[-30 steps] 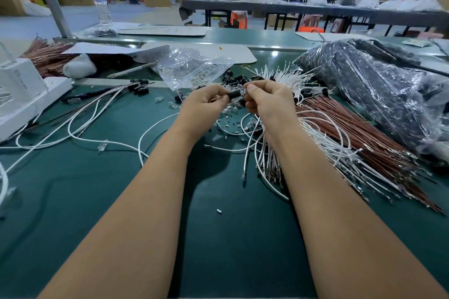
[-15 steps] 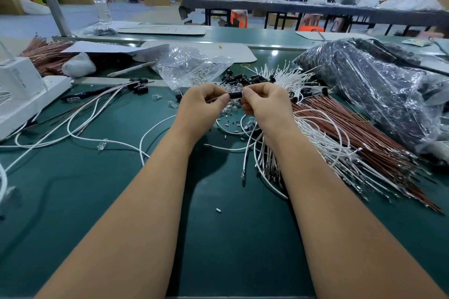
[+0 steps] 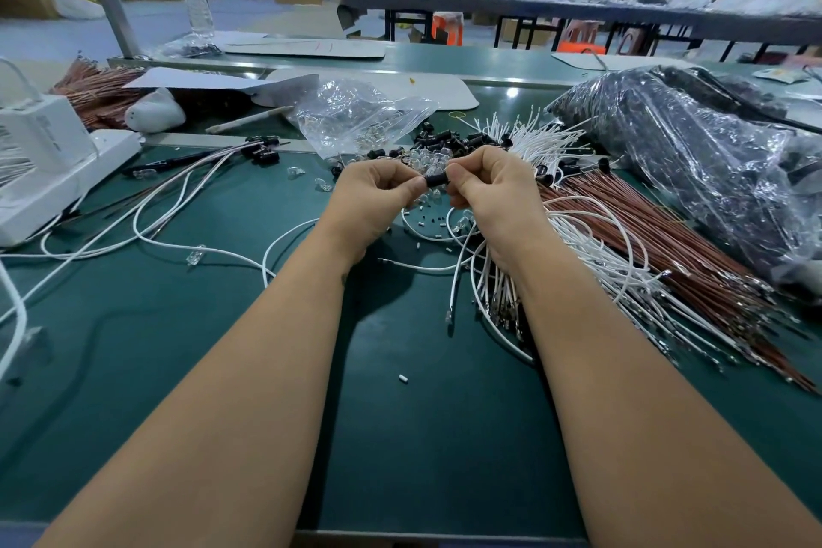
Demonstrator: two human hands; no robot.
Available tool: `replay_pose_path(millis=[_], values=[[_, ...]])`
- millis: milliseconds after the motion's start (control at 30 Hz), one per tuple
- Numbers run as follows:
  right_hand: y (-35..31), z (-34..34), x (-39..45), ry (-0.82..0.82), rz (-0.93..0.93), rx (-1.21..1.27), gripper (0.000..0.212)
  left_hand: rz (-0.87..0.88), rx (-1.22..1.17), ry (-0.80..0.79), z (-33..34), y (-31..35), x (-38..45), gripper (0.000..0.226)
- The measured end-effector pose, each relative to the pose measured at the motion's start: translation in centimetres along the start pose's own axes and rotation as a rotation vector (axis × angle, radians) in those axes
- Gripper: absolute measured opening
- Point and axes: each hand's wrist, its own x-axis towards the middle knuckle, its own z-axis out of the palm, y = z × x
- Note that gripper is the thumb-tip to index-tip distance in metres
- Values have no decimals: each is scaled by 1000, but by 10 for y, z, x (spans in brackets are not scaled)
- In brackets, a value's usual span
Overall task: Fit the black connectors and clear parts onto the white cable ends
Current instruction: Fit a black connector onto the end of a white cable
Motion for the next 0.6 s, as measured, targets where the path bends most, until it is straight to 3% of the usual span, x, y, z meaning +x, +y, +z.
replay_pose_path(millis=[433, 600], values=[[-1, 0, -1, -52, -35, 35, 14, -127, -55, -28, -5, 3, 5, 21], [-6, -2, -2, -60, -125, -82, 15, -164, -103, -30, -8, 3, 7, 29]])
